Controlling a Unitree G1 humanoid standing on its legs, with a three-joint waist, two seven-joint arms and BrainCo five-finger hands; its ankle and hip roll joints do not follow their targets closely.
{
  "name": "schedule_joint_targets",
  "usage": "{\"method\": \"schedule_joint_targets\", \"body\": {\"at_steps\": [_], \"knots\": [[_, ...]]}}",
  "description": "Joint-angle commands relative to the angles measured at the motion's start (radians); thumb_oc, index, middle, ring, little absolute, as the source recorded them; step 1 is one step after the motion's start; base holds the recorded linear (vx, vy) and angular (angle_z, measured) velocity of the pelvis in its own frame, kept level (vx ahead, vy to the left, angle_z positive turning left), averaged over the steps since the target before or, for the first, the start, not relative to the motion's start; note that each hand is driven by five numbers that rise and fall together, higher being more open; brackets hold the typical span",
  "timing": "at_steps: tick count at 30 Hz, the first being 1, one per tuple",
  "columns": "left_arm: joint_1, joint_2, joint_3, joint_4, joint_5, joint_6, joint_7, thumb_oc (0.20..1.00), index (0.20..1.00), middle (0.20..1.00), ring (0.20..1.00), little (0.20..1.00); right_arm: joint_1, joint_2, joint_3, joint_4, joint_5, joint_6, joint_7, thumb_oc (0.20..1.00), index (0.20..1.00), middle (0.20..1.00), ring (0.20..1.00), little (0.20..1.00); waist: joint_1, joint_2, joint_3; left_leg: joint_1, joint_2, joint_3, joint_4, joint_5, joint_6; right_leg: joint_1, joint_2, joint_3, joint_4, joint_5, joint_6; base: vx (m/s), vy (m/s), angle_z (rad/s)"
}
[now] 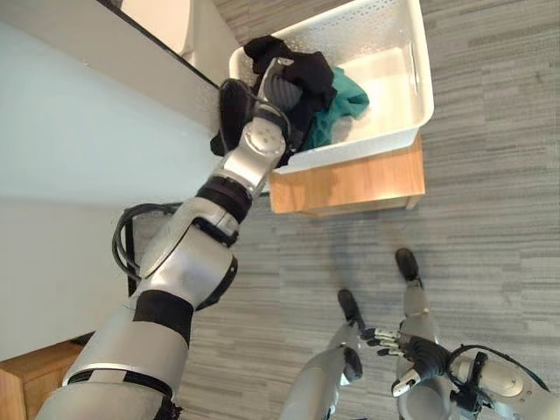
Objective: Pick up bed clothes into laundry basket.
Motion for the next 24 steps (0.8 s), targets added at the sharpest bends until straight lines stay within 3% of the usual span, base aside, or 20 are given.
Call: {"method": "schedule_joint_targets", "body": {"at_steps": [1,6,11,19,24], "knots": [[-0.101,0.019,0.106,0.14,0.009,-0.04,0.03,1.0,1.0,1.0,1.0,1.0,0.051,-0.023,0.0,-0.063,0.027,-0.042,0.009,1.0,1.0,1.0,1.0,1.0,-0.001,-0.039,-0.004,0.007,0.026,-0.071,0.005,0.046,-0.06,0.105,0.0,-0.027,0.026,-0.104,0.021,0.0,0.0,0.0],[-0.103,0.077,0.119,0.151,-0.013,-0.041,0.018,1.0,1.0,1.0,1.0,1.0,0.065,-0.029,-0.002,-0.068,0.023,-0.041,0.016,1.0,1.0,1.0,1.0,1.0,0.0,-0.039,-0.011,0.008,0.029,-0.073,0.005,0.045,-0.059,0.105,0.0,-0.027,0.027,-0.103,0.021,0.0,0.0,0.0],[-0.076,0.197,0.145,0.186,-0.056,-0.04,-0.023,1.0,1.0,1.0,1.0,1.0,0.088,-0.029,-0.004,-0.064,0.016,-0.043,0.033,1.0,1.0,1.0,1.0,1.0,0.0,-0.047,-0.021,0.01,0.03,-0.069,0.005,0.041,-0.062,0.108,0.004,-0.031,0.027,-0.106,0.021,0.0,0.0,0.0],[-0.056,0.272,0.178,0.183,-0.129,-0.055,-0.044,1.0,1.0,1.0,1.0,1.0,0.101,-0.016,-0.002,-0.033,-0.018,-0.045,0.037,1.0,1.0,1.0,1.0,1.0,0.001,-0.06,-0.033,0.022,0.037,-0.067,0.005,0.036,-0.066,0.118,0.006,-0.033,0.028,-0.109,0.023,0.0,0.0,0.0],[-0.065,0.274,0.192,0.154,-0.197,-0.075,-0.038,1.0,1.0,1.0,1.0,1.0,0.103,0.003,-0.007,0.004,-0.037,-0.046,0.027,1.0,1.0,1.0,1.0,1.0,0.003,-0.074,-0.051,0.035,0.041,-0.07,0.005,0.031,-0.068,0.136,0.006,-0.04,0.028,-0.113,0.024,0.0,0.0,0.0]]}}
